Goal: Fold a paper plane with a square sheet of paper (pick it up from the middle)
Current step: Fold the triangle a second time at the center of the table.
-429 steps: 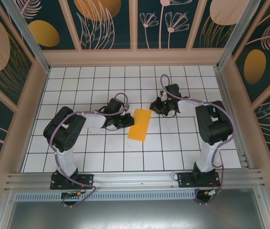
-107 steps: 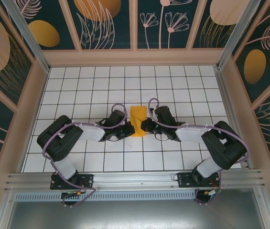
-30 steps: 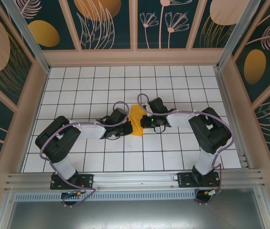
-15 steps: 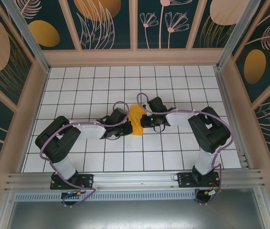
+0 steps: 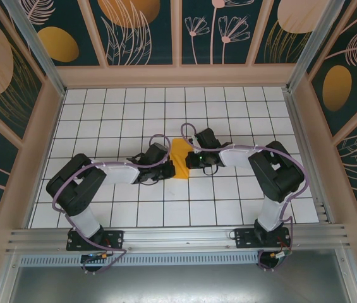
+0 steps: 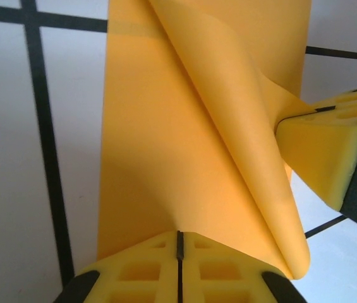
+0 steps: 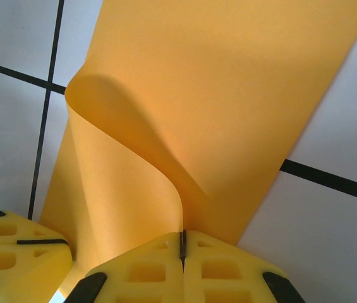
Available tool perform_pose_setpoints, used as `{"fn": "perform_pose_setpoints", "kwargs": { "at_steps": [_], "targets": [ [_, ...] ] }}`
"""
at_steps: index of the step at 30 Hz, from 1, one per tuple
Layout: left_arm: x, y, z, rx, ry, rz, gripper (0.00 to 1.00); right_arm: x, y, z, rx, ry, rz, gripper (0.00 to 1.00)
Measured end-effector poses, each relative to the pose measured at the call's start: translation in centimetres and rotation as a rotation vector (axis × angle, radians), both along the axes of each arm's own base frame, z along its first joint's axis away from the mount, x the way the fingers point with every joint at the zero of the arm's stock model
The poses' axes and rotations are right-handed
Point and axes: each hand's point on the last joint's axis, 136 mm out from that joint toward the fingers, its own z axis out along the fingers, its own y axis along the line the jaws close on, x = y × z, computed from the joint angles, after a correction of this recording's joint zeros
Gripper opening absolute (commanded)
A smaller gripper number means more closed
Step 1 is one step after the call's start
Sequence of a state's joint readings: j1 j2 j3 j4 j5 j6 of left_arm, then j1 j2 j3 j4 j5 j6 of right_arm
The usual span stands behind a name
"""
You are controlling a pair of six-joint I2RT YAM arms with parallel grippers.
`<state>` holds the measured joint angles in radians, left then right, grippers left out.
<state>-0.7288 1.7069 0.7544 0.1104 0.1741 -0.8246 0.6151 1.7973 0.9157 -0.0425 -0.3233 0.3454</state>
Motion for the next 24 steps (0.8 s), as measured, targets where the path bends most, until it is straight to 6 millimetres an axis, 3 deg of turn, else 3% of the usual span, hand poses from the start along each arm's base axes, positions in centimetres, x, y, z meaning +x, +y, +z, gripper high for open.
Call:
{"fn": "perform_pose_setpoints", "kwargs": {
  "at_steps": [11,17,24],
  "targets": [
    [0.8,0.0,3.7,-0.035,-0.071,0.018,0.13,0.0,0.0,0.0,0.000,0.001,0.000,0.00],
    [1.2,-0.3,4.2,-0.065,-0.070,0.044,0.19,0.0,0.0,0.0,0.000,0.001,0.000,0.00],
    [3.7,-1.7,5.6,-0.107,-0.104,0.097,0.32,0.0,0.0,0.0,0.000,0.000,0.000,0.00]
  ]
}}
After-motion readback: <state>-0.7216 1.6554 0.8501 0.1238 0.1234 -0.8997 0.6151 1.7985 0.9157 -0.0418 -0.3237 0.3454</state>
